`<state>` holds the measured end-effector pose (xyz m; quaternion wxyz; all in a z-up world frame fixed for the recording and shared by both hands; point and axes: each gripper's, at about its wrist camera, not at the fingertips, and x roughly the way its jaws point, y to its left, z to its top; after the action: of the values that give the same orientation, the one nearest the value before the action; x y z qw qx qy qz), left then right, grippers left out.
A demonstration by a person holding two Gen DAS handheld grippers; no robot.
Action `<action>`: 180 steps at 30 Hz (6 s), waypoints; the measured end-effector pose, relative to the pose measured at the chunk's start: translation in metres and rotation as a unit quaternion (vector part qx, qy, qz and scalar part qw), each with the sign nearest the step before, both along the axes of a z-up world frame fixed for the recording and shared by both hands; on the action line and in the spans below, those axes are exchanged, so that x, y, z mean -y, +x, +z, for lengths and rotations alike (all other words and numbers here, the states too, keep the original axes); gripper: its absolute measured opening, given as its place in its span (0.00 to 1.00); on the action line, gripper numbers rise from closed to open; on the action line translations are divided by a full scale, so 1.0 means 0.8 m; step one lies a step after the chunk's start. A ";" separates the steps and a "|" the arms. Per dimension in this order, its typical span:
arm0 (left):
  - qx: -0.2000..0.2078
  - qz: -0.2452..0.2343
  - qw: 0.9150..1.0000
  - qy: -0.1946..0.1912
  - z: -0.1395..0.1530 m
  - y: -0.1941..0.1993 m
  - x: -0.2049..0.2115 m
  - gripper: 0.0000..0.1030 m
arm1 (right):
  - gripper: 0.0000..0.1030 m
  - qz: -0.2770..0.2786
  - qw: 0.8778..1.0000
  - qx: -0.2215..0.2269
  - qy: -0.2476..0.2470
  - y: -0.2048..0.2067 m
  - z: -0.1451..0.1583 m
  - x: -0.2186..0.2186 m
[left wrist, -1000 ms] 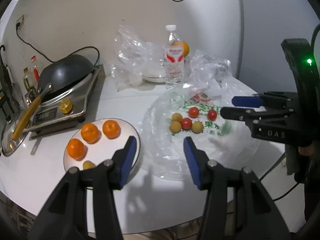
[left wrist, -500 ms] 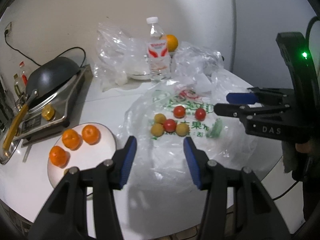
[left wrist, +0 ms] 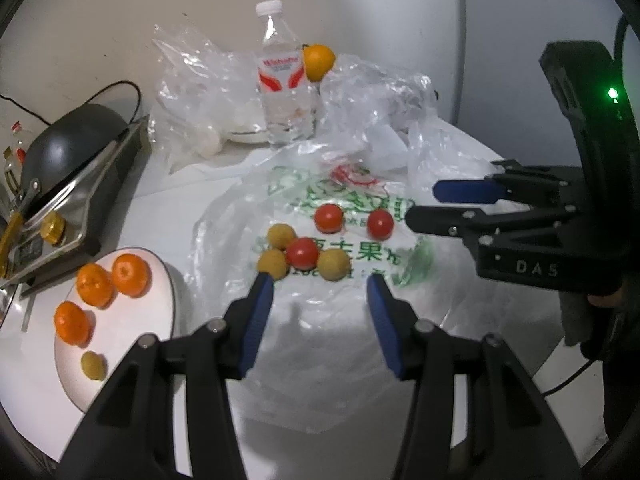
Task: Organize fruits
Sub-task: 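Grasp a red cherry tomato with the right gripper while the left grasps a yellow fruit, then carry both held fruits over the white plate, then lower the yellow fruit onto the plate and open the left gripper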
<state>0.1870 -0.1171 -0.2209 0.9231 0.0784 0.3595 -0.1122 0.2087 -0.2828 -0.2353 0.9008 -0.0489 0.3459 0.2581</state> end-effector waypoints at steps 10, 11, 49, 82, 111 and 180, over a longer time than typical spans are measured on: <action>-0.023 0.001 1.000 0.002 -0.021 0.028 0.013 0.49 | 0.39 0.025 0.999 -0.016 -0.010 0.025 -0.016 -0.008; -0.027 0.000 1.000 0.002 -0.024 0.031 0.015 0.49 | 0.38 0.028 0.999 -0.019 -0.010 0.028 -0.018 -0.008; -0.088 -0.011 0.995 -0.036 -0.065 0.106 0.019 0.47 | 0.32 0.052 0.996 -0.066 -0.018 0.066 -0.042 -0.019; -0.045 -0.031 0.997 -0.061 -0.021 0.041 -0.002 0.29 | 0.29 0.029 0.999 -0.028 -0.028 0.028 -0.007 -0.020; -0.008 -0.003 0.996 -0.085 0.010 -0.032 -0.078 0.29 | 0.29 0.051 0.998 0.011 -0.039 -0.037 0.039 -0.090; -0.037 0.082 0.989 -0.117 -0.046 -0.044 -0.246 0.29 | 0.29 0.141 0.986 -0.018 -0.083 -0.036 0.008 -0.271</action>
<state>0.1518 0.0799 -0.2578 0.9181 -0.0641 0.3828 -0.0802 0.1796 -0.0659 -0.2287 0.8419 -0.1671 0.3719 0.3535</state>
